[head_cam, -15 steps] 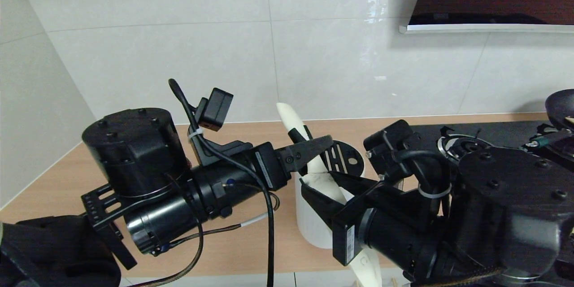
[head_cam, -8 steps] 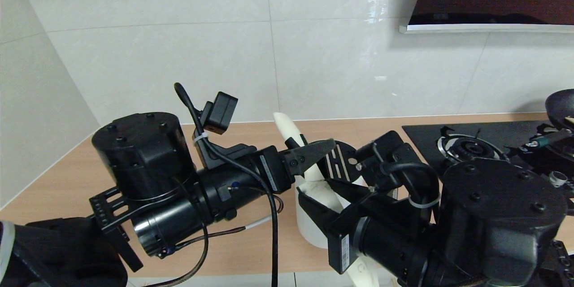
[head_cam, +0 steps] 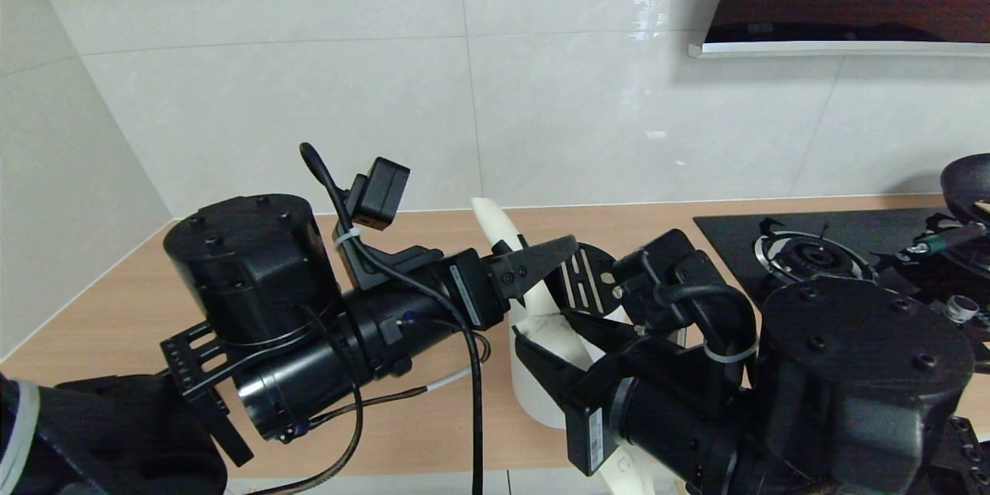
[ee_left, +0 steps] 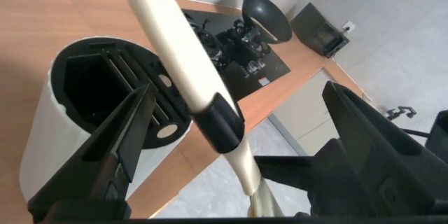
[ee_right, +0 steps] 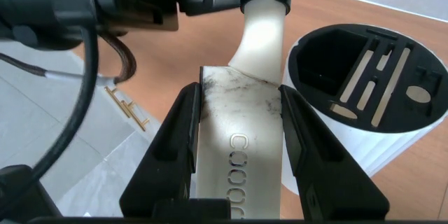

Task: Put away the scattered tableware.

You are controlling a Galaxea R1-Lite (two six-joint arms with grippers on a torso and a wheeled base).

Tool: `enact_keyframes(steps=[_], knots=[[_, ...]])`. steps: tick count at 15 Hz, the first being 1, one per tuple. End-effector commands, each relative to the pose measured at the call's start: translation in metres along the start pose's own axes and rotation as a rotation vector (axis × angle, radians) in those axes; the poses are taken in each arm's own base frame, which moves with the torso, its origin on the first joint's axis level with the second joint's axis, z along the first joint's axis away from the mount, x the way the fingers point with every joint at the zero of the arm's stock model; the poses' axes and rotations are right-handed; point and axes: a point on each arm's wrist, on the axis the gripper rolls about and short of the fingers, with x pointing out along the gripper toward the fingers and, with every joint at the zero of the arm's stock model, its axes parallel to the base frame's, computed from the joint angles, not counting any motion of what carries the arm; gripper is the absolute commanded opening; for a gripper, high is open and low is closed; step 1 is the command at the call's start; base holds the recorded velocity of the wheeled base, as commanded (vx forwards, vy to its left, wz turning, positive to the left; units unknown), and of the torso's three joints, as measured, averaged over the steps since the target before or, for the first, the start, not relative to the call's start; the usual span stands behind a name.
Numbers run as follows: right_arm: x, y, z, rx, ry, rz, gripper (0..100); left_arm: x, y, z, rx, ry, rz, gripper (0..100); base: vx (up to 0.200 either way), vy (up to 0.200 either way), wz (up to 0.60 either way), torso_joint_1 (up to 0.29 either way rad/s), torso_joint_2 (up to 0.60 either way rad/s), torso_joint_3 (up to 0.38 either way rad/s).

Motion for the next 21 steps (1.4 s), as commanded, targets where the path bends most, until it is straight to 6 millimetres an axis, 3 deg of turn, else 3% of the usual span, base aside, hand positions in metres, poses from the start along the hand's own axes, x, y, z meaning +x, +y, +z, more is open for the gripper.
enact_keyframes(steps=[1, 4, 5, 18, 19, 21], knots=[[0.0003, 0.0002, -0.0003, 0.0, 0.001, 0.0, 0, 0.0012, 0.0009, -0.0015, -0.002, 0.005, 0.003, 100, 0.0, 0.0, 0.0, 0.0, 0.0, 0.0], [0.0, 0.001, -0.0004, -0.001, 0.001, 0.003, 0, 0.001, 0.0011, -0.0018, -0.002, 0.006, 0.003, 100, 0.0, 0.0, 0.0, 0.0, 0.0, 0.0], [-0.0001, 0.0014, -0.0004, -0.001, 0.001, 0.003, 0, 0.001, 0.0011, -0.0018, -0.002, 0.006, 0.003, 0, 0.0, 0.0, 0.0, 0.0, 0.0, 0.0], [0.0, 0.0009, -0.0015, -0.005, 0.002, -0.017, 0, -0.0016, 0.0, -0.0032, 0.035, 0.009, 0.0, 0, 0.0, 0.0, 0.0, 0.0, 0.0, 0.0], [0.0001, 0.0007, -0.001, -0.005, -0.001, -0.027, 100, -0.0018, -0.0003, -0.0028, 0.035, 0.007, 0.0, 0, 0.0, 0.0, 0.0, 0.0, 0.0, 0.0], [-0.0006, 0.0005, -0.0002, -0.004, -0.004, -0.029, 100, -0.0025, -0.0015, -0.0014, 0.036, 0.001, -0.004, 0, 0.0, 0.0, 0.0, 0.0, 0.0, 0.0]])
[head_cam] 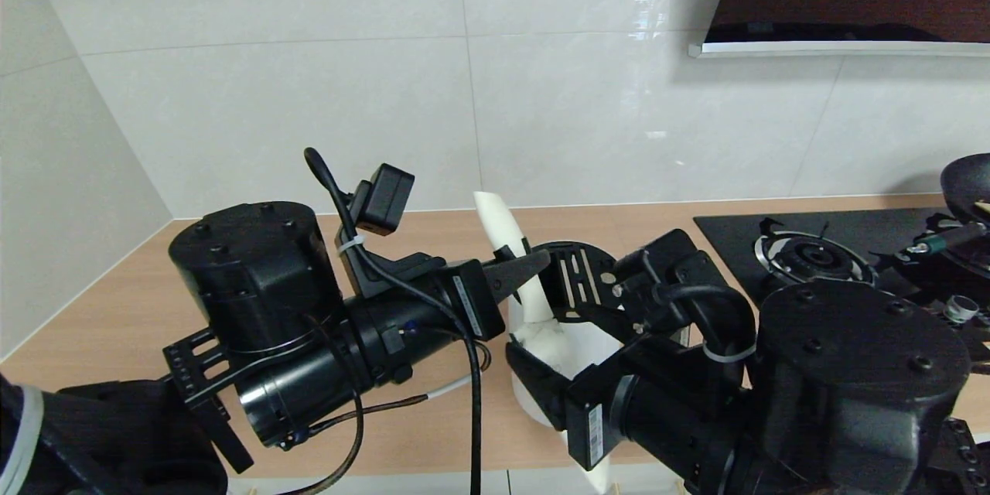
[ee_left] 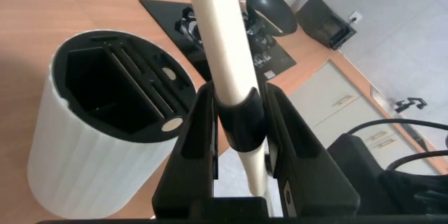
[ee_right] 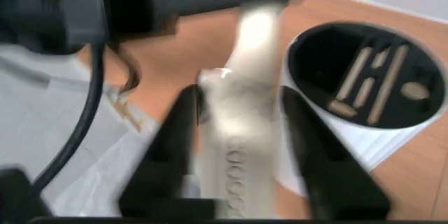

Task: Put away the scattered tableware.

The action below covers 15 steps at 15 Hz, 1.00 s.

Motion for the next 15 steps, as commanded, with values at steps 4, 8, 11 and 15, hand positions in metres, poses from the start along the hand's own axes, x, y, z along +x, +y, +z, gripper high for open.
enact_keyframes(steps=[4, 8, 11, 15], knots=[[-0.011, -0.005, 0.013, 0.01, -0.043, -0.001, 100, -0.013, -0.014, 0.018, 0.017, -0.084, -0.047, 0, 0.0, 0.0, 0.0, 0.0, 0.0, 0.0], [-0.035, -0.038, 0.044, -0.028, -0.154, -0.093, 100, -0.035, -0.028, 0.056, 0.158, -0.233, -0.072, 0, 0.0, 0.0, 0.0, 0.0, 0.0, 0.0], [-0.048, -0.064, 0.062, -0.05, -0.221, -0.192, 100, -0.034, -0.039, 0.093, 0.311, -0.36, -0.09, 0, 0.0, 0.0, 0.0, 0.0, 0.0, 0.0], [-0.047, -0.07, 0.063, -0.053, -0.225, -0.22, 100, -0.031, -0.037, 0.1, 0.46, -0.343, -0.156, 0, 0.0, 0.0, 0.0, 0.0, 0.0, 0.0]])
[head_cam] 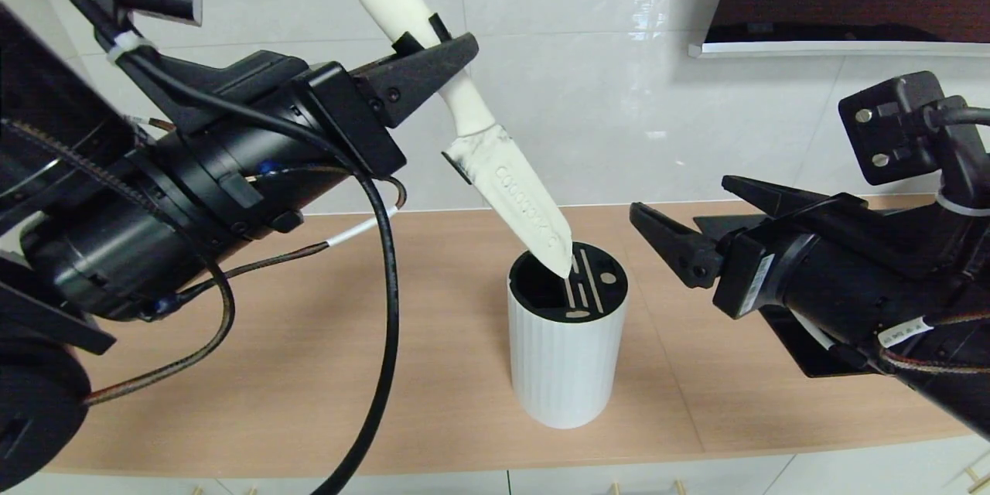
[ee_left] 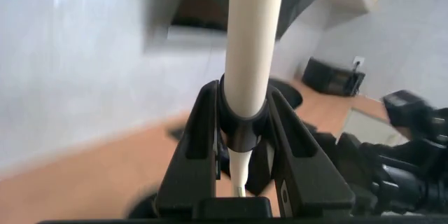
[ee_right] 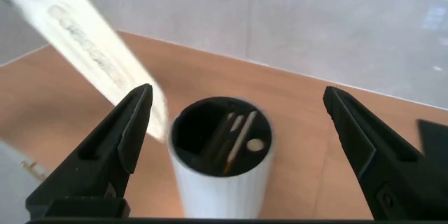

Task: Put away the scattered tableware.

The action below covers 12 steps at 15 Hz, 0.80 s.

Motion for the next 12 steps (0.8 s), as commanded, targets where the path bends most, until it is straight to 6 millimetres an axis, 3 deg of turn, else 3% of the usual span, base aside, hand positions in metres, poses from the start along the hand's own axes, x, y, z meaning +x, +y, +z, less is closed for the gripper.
enact_keyframes(steps=[1, 8, 12], knots=[[0.0, -0.004, 0.001, -0.001, -0.003, -0.015, 100, -0.001, 0.005, -0.013, 0.059, 0.045, 0.012, 0, 0.0, 0.0, 0.0, 0.0, 0.0, 0.0], [0.001, -0.003, -0.001, -0.005, 0.004, -0.016, 100, 0.028, 0.026, -0.071, 0.15, 0.038, 0.014, 0, 0.0, 0.0, 0.0, 0.0, 0.0, 0.0], [0.002, -0.003, -0.003, -0.008, 0.01, -0.016, 100, 0.028, 0.028, -0.079, 0.162, 0.063, 0.018, 0, 0.0, 0.0, 0.0, 0.0, 0.0, 0.0]])
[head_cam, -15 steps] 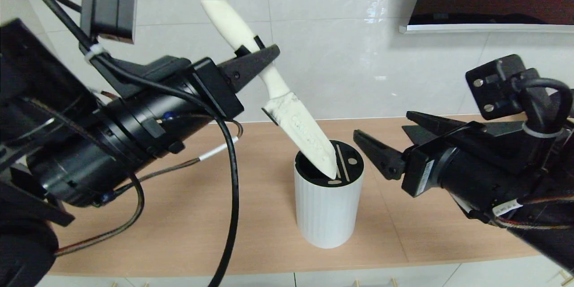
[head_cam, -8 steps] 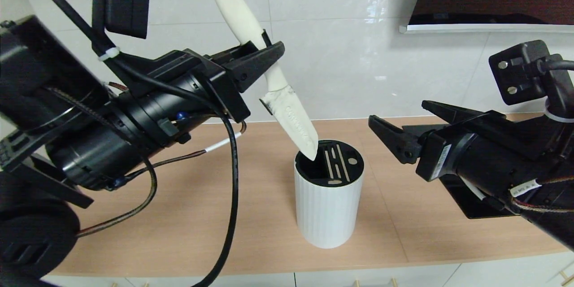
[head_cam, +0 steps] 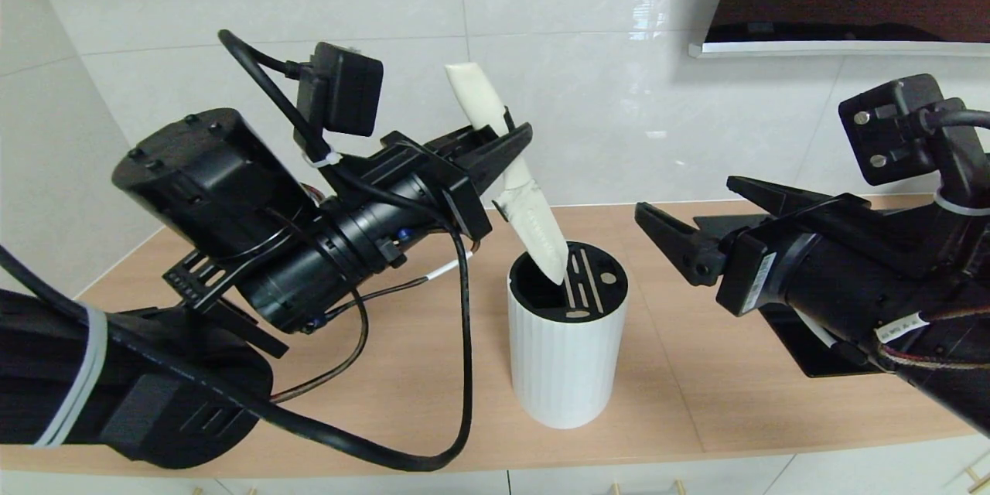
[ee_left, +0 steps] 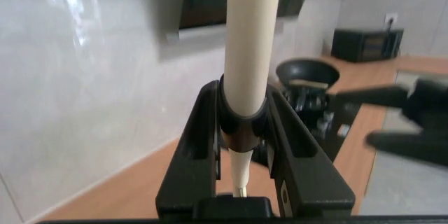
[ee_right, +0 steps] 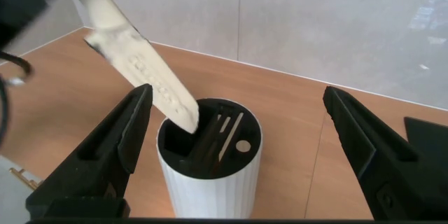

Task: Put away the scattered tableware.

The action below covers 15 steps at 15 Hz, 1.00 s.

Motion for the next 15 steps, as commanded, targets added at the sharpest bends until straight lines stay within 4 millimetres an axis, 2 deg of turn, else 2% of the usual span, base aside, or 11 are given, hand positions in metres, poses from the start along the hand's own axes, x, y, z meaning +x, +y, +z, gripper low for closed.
enact_keyframes(steps=[1, 8, 11, 15], knots=[[0.001, 0.001, -0.001, -0.002, 0.005, 0.0, 100, 0.001, 0.001, -0.01, -0.007, 0.03, 0.002, 0, 0.0, 0.0, 0.0, 0.0, 0.0, 0.0], [0.004, 0.002, -0.006, -0.009, 0.022, 0.001, 100, -0.006, -0.001, -0.013, -0.006, 0.082, 0.005, 0, 0.0, 0.0, 0.0, 0.0, 0.0, 0.0], [0.005, 0.002, -0.007, -0.01, 0.024, -0.001, 100, -0.003, -0.014, -0.03, -0.033, 0.14, -0.03, 0, 0.0, 0.0, 0.0, 0.0, 0.0, 0.0], [0.006, 0.003, -0.01, -0.014, 0.034, -0.001, 100, 0.002, -0.016, -0.048, -0.045, 0.184, -0.023, 0, 0.0, 0.0, 0.0, 0.0, 0.0, 0.0]])
